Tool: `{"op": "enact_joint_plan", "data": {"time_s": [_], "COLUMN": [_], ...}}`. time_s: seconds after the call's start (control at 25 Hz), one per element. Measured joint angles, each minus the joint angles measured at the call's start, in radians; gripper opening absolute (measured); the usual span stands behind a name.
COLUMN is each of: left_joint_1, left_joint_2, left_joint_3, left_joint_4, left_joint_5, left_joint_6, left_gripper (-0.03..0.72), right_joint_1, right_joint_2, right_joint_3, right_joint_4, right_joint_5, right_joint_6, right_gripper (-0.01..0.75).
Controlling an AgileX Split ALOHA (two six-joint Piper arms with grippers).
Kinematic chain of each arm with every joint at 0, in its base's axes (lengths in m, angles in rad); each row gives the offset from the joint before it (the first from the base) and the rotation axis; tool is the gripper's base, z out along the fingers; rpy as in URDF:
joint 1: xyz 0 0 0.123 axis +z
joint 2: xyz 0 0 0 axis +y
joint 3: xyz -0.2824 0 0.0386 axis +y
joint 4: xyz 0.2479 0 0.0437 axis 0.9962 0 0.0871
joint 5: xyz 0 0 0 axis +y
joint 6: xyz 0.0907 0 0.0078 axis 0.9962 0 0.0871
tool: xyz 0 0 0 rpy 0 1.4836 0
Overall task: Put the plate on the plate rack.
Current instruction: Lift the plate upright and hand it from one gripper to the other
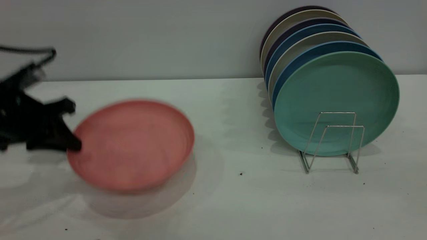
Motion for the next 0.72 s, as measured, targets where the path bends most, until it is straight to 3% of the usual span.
{"op": "enact_joint_plan", "data": {"time_s": [0.28,0.72], "left_joint_1": [0.000,-0.026], "left_joint_2": [-0.138,-0.155], "left_joint_3": [0.000,0.001], "left_joint_4": [0.010,0.018], "left_joint_5": [0.093,0.147], "left_joint_6": [0.110,0.219], "left_gripper": [0.017,0.016], "right_joint_1": [0.000,0.000], "right_joint_2": [0.099,0.468], "right_joint_3": [0.000,0.000], "right_joint_4": [0.135,0.561], "right_joint_5": [0.019,0.012], "right_joint_6": [-0.074,-0.487], "right_gripper": [0.475,0.475]}}
